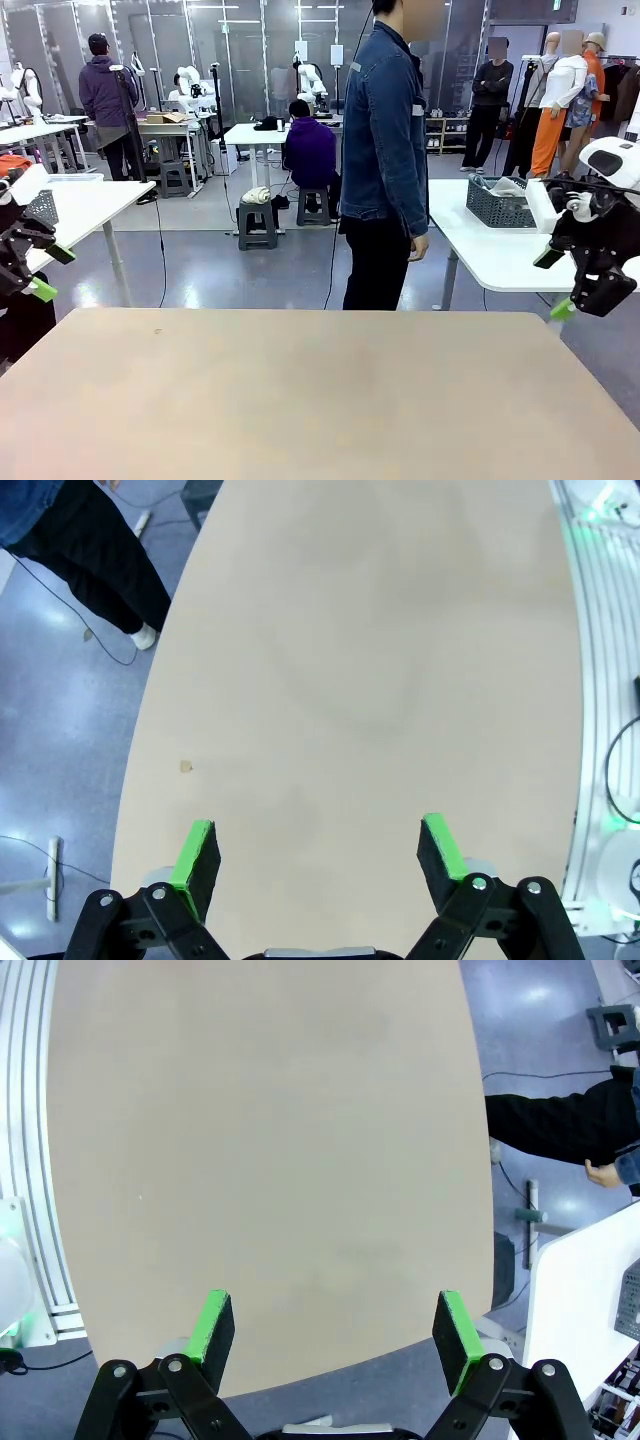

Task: Fold the towels and place them in the basket.
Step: When a person lays out a Towel with hook on the table, fold it in half twice.

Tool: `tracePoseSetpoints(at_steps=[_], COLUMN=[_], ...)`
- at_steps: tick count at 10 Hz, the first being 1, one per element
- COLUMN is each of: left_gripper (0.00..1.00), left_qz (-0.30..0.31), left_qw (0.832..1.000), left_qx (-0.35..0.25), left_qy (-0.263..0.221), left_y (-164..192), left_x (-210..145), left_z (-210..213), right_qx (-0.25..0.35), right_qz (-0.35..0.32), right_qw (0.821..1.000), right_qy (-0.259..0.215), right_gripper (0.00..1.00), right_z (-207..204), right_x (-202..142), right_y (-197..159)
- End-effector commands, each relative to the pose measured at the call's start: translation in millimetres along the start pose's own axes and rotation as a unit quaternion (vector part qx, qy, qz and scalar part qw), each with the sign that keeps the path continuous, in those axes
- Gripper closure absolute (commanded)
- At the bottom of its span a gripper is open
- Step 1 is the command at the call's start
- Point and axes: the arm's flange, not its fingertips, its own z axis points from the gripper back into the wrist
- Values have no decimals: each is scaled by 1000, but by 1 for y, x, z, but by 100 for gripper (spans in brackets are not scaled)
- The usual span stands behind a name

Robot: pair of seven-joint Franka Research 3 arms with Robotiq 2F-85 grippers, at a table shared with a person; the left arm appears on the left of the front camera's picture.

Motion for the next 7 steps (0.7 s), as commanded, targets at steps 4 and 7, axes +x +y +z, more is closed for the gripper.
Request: tracePoseSetpoints(at_steps=[4, 7], left_gripper=[0, 0], left_qz=[2, -28], left_qw=[1000, 1000], left_qx=[2, 5], left_qy=[-1, -1], left_y=[-1, 35], left_x=[0, -4], left_z=[2, 70], right_qx=[53, 71], right_qz=[9, 13], right_qw=[997, 995], right_qy=[-49, -69], right_gripper=[0, 0], right_z=[-3, 64], right_x=[2, -13], right_y=[-5, -22])
